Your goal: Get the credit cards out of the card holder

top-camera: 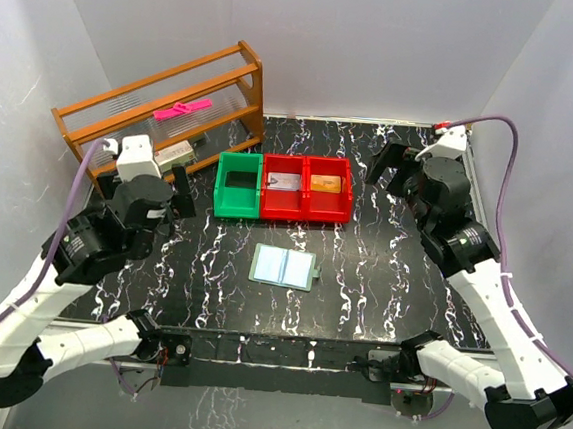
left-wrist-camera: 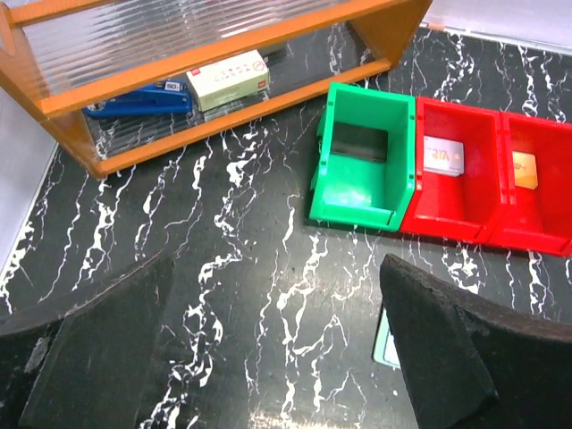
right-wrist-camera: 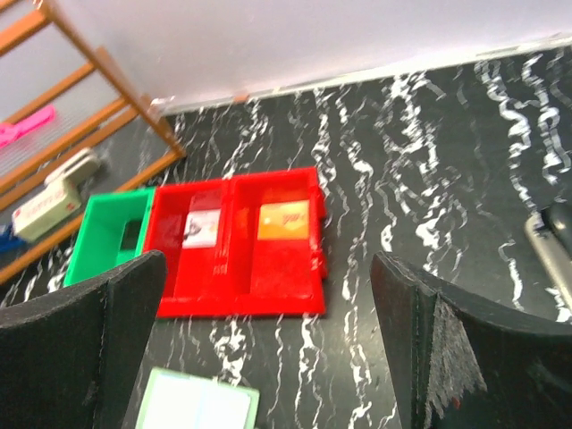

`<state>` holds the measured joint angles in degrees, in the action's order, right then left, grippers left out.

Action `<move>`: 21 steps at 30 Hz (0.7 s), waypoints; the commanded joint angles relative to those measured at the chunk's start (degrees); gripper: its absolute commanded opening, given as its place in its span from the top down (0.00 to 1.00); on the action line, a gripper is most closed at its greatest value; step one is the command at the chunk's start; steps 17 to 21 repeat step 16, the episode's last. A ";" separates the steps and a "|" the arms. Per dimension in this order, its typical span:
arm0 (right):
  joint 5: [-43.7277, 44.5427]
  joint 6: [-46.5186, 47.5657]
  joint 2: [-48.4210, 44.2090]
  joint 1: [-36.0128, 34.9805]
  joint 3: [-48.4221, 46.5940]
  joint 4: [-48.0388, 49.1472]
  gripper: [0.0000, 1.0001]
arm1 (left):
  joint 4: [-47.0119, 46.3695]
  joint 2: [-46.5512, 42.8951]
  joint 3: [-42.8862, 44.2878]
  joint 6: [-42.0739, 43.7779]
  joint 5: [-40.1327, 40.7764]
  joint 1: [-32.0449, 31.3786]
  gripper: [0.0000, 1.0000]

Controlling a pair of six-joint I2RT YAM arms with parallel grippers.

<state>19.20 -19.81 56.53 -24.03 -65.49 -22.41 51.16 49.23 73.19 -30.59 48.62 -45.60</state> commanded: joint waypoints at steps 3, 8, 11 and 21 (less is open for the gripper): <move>-9.67 -3.14 -4.69 -0.04 2.93 -0.23 0.02 | 5.81 12.14 8.56 -1.21 -1.45 -0.27 0.01; -9.09 -3.07 -5.16 -0.01 0.74 -4.07 0.02 | 7.63 20.67 15.67 -2.53 -1.09 -0.22 0.01; -8.58 -2.53 -5.49 -0.03 -0.72 -5.39 0.02 | 4.38 20.24 15.34 -0.86 -1.44 -0.23 0.01; -8.01 -2.51 -6.49 -0.05 -0.63 -6.18 0.02 | 1.42 18.21 13.73 -0.39 -2.23 -0.27 0.01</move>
